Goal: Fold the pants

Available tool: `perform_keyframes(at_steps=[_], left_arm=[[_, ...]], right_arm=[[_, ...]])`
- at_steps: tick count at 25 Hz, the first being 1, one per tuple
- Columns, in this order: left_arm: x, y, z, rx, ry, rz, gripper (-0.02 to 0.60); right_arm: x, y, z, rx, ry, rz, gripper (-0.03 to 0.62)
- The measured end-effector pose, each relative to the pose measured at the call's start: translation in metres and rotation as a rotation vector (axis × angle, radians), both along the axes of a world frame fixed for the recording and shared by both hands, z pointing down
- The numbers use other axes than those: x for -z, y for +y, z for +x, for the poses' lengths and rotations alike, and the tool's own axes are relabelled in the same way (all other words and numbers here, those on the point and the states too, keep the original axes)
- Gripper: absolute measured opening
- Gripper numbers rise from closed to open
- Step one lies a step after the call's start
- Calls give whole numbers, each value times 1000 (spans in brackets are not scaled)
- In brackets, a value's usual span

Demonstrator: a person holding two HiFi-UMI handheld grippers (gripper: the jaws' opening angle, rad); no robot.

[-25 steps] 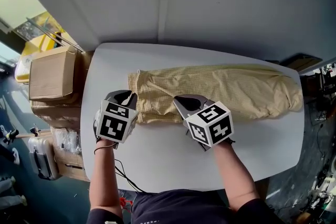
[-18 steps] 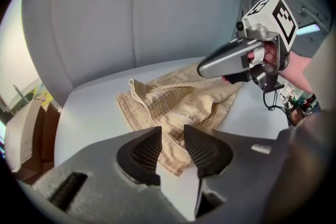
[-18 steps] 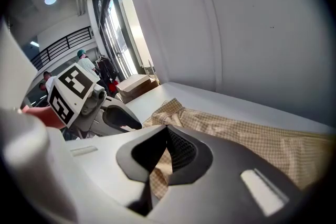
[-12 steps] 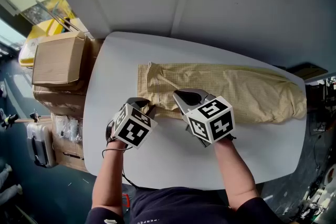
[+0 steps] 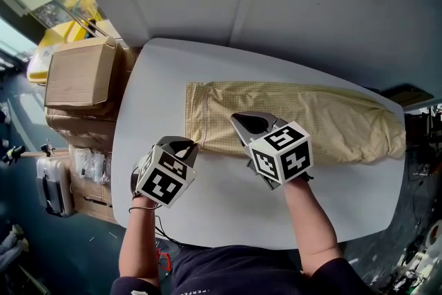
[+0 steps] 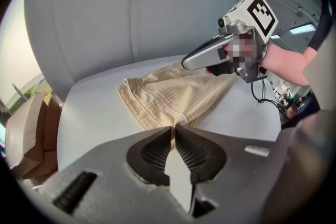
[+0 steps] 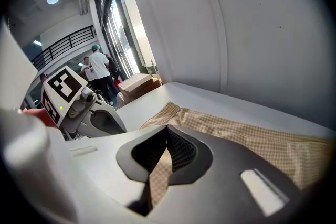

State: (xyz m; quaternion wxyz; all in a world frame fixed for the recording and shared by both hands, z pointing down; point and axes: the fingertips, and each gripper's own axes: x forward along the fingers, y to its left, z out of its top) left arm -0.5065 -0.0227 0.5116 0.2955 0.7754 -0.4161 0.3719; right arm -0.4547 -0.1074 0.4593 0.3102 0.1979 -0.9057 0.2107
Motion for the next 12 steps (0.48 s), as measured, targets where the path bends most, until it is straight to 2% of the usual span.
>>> perform_keyframes(at_steps=[4, 6, 9, 12], left_arm=[[-4, 11, -10, 55, -1, 8, 61], [1, 13, -18, 99, 16, 21, 79], [10, 13, -27, 169, 93, 35, 112], [13, 15, -29, 258, 209, 13, 186]], right_arm=[[0, -1, -14, 23, -3, 8, 3], [0, -3, -23, 35, -7, 8, 48], [1, -9, -36, 45, -7, 16, 58], [-5, -15, -53, 68, 12, 20, 77]])
